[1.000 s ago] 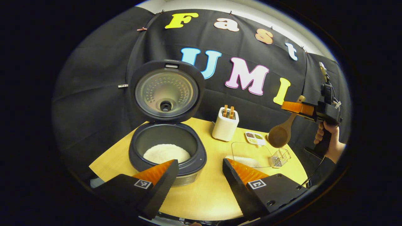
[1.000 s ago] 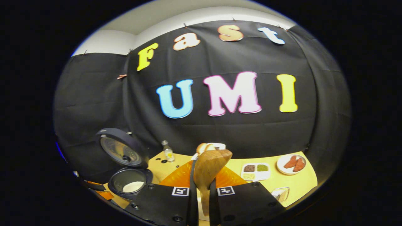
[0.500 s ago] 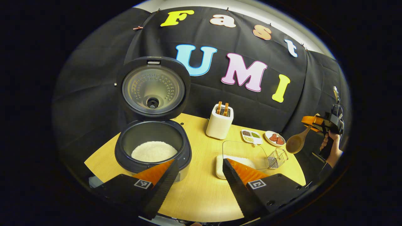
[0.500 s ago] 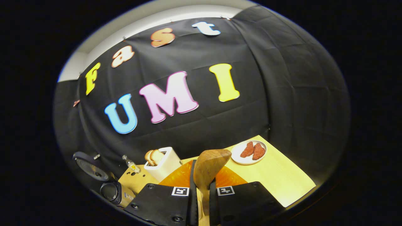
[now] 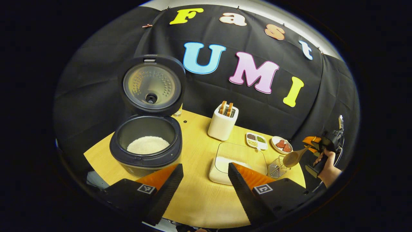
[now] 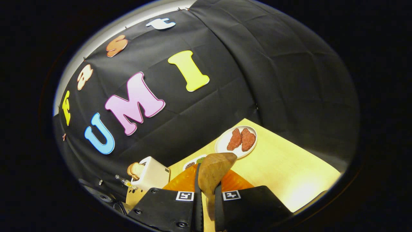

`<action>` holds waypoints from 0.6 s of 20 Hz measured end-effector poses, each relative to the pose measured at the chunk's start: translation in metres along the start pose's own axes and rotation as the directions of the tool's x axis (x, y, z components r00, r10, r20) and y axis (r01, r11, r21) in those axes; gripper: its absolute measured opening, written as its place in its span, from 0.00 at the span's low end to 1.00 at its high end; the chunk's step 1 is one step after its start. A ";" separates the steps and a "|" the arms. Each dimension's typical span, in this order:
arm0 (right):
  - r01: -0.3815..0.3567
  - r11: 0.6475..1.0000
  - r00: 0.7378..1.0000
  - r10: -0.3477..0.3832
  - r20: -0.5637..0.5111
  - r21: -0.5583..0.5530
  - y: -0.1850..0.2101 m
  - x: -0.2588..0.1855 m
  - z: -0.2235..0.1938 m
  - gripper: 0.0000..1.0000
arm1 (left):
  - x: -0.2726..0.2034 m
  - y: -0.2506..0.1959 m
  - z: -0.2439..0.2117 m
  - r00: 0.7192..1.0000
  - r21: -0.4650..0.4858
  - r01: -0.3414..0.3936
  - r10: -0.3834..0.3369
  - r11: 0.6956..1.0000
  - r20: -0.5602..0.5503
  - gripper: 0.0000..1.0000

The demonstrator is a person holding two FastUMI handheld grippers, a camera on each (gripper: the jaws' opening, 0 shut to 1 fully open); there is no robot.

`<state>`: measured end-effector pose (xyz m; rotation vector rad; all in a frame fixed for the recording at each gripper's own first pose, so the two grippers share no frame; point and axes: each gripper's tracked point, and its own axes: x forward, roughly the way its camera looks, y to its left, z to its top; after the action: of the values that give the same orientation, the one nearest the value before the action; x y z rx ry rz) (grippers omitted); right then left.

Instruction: Close the left gripper, press the button to open the rice cooker; take a wooden spoon from the chopstick holder with the right hand, scoop a spoonful of rice and pour it into the rice cooker, then put the wooden spoon back into the chopstick holder.

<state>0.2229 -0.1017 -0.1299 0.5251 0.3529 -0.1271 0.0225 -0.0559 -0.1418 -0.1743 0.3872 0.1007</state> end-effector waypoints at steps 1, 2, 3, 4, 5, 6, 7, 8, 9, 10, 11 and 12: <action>0.005 1.000 1.000 -0.005 -0.018 0.013 -0.004 0.007 -0.007 0.17 | -0.002 -0.003 0.001 1.000 0.001 -0.009 0.009 1.000 0.003 0.95; 0.005 1.000 0.999 -0.004 -0.039 0.024 -0.006 0.015 -0.015 0.18 | -0.004 -0.004 0.001 1.000 0.001 -0.017 0.017 1.000 0.007 0.95; 0.010 0.999 0.998 -0.008 -0.059 0.032 -0.009 0.021 -0.026 0.18 | -0.006 -0.005 0.002 1.000 0.001 -0.025 0.025 1.000 0.011 0.95; 0.019 0.999 0.997 -0.016 -0.076 0.032 -0.011 0.026 -0.034 0.18 | -0.008 -0.004 0.004 0.999 0.004 -0.034 0.034 0.999 0.016 0.95; 0.030 0.999 0.997 -0.028 -0.075 0.019 -0.016 0.032 -0.036 0.18 | -0.010 -0.001 0.008 0.999 0.008 -0.046 0.046 0.999 0.021 0.95; 0.033 0.999 0.996 -0.032 -0.079 0.010 -0.018 0.034 -0.039 0.18 | -0.013 0.002 0.012 0.998 0.012 -0.060 0.060 0.998 0.031 0.95; 0.041 0.999 0.995 -0.040 -0.092 0.000 -0.020 0.036 -0.046 0.18 | -0.016 0.006 0.019 0.996 0.014 -0.074 0.074 0.997 0.046 0.95; 0.045 0.999 0.994 -0.045 -0.104 -0.003 -0.022 0.037 -0.050 0.19 | -0.018 0.008 0.027 0.994 0.013 -0.089 0.088 0.996 0.066 0.95; 0.053 0.999 0.993 -0.054 -0.105 -0.011 -0.024 0.038 -0.053 0.19 | -0.022 0.012 0.036 0.992 0.013 -0.097 0.096 0.995 0.085 0.95; 0.060 0.998 0.993 -0.062 -0.102 -0.023 -0.026 0.039 -0.054 0.21 | -0.025 0.016 0.043 0.989 0.015 -0.106 0.104 0.994 0.104 0.95; 0.059 0.998 0.994 -0.061 -0.090 -0.022 -0.027 0.037 -0.052 0.20 | -0.028 0.021 0.054 0.986 0.020 -0.114 0.111 0.993 0.125 0.95; 0.059 0.998 0.994 -0.060 -0.089 -0.012 -0.025 0.036 -0.053 0.22 | -0.031 0.026 0.064 0.982 0.026 -0.124 0.119 0.992 0.147 0.95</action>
<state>0.2359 -0.0976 -0.1973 0.5125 0.4559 -0.1603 0.0144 -0.0207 -0.0756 -0.1075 0.2535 0.2254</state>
